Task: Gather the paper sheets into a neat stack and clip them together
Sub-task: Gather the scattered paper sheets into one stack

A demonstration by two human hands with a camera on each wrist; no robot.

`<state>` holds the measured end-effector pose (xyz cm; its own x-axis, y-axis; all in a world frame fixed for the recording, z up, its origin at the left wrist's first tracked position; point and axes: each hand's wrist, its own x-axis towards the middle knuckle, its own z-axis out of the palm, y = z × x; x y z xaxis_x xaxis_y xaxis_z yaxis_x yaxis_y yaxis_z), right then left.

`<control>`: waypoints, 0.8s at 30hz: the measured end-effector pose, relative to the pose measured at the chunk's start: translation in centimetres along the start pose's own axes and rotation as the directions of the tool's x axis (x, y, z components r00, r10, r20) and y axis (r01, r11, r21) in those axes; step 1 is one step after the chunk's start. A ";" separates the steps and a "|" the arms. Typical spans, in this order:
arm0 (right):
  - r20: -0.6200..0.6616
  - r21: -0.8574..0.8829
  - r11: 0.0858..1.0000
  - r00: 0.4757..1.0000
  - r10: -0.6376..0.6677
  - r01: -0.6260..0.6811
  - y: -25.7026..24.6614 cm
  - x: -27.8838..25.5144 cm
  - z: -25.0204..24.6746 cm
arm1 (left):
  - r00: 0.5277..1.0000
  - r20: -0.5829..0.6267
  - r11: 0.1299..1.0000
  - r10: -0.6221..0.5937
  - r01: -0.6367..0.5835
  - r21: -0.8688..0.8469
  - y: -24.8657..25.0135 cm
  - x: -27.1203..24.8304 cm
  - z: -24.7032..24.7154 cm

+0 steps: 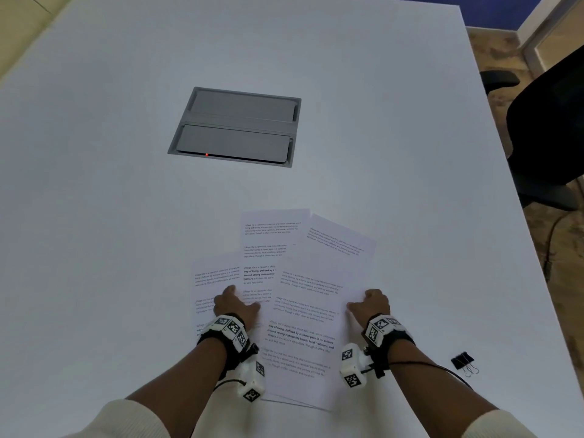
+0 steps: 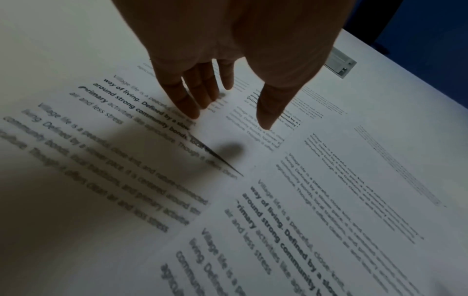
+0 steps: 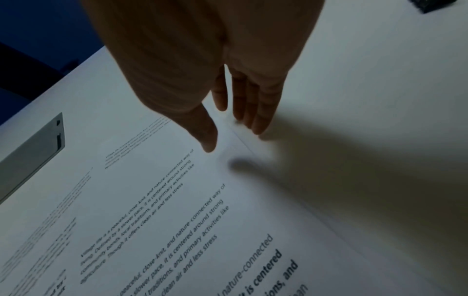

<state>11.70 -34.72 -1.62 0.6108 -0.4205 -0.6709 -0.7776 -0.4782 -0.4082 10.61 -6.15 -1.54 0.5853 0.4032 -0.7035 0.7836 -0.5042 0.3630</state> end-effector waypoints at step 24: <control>0.288 0.201 0.953 0.917 -0.277 0.225 -1.7 -1.3 3.0 | 0.998 0.058 0.991 0.000 0.007 -0.132 1.4 0.1 0.3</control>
<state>11.80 -31.04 -1.86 0.7326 -0.0306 -0.6800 -0.6337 -0.3952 -0.6650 11.64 -7.07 -1.31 0.5725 0.3580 -0.7376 0.8085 -0.3961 0.4353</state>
